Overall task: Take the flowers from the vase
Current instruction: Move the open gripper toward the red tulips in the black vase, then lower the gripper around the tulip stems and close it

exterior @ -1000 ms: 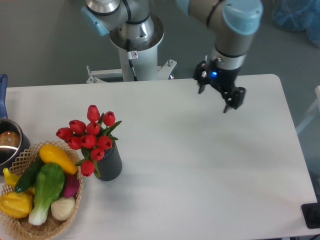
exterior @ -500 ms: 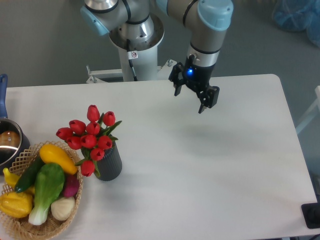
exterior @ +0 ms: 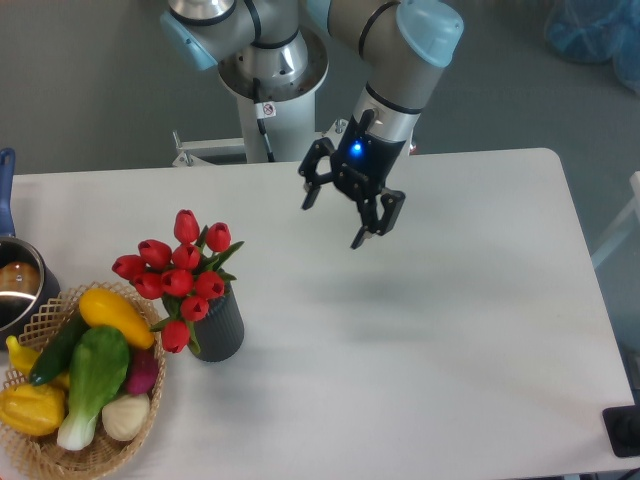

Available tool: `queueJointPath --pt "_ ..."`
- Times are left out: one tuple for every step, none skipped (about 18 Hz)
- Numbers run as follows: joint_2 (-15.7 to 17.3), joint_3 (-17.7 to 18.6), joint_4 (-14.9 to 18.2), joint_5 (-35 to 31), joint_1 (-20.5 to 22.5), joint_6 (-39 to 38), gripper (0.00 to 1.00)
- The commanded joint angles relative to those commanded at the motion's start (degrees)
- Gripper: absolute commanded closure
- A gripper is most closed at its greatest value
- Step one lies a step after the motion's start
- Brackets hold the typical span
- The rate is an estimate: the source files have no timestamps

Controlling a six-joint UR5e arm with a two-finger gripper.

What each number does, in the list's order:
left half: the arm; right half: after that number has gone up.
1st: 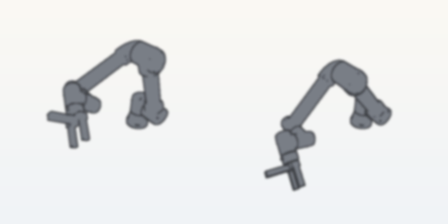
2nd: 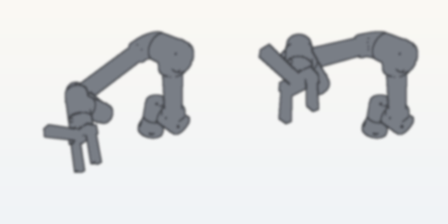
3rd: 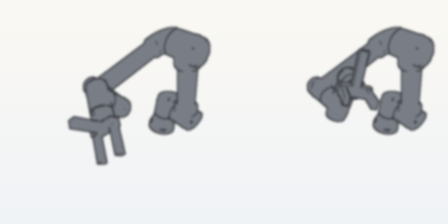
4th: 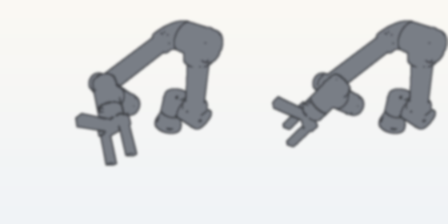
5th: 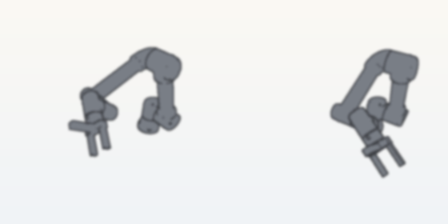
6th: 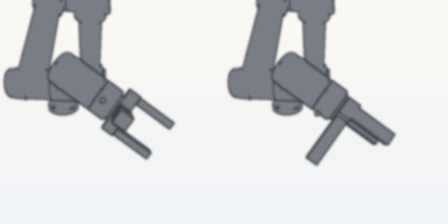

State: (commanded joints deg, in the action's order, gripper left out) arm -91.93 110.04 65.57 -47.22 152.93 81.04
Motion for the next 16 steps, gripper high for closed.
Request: queueJointPath --pt "-0.2 0.3 0.0 2.2 -0.3 -0.1 0.0" --pt "-0.7 0.4 0.1 3.5 -0.9 -0.2 0.0" --pt "-1.5 0.5 0.1 4.2 -1.6 -0.3 0.0" --pt "-1.7 0.9 0.1 4.5 -2.5 -0.8 0.0" --pt "-1.8 1.1 0.0 4.9 -3.2 -1.4 0.0" --pt "-1.8 1.1 0.0 6.1 -3.6 -1.9 0.0" --pt "-2.2 1.1 -0.1 7.6 -3.9 -1.9 0.0" --pt "-2.9 1.1 -0.3 9.5 -4.2 -1.9 0.0" --pt "-3.2 1.1 -0.5 10.4 -4.4 -1.8 0.0" --pt "-3.2 1.1 -0.6 10.4 -4.7 -1.8 0.0" --pt "-3.3 1.0 -0.8 10.5 -5.2 -1.8 0.0" --pt "-3.3 0.9 -1.0 10.6 -5.5 -1.7 0.0" --pt "-3.3 0.8 -1.1 10.7 -5.5 -1.6 0.0" --pt "-3.3 0.7 -1.3 10.7 -5.6 -1.7 0.0" --pt "-3.6 0.6 -2.3 10.8 -5.7 -1.8 0.0" --pt "-3.7 0.6 -3.5 10.8 -6.5 -2.0 0.0"
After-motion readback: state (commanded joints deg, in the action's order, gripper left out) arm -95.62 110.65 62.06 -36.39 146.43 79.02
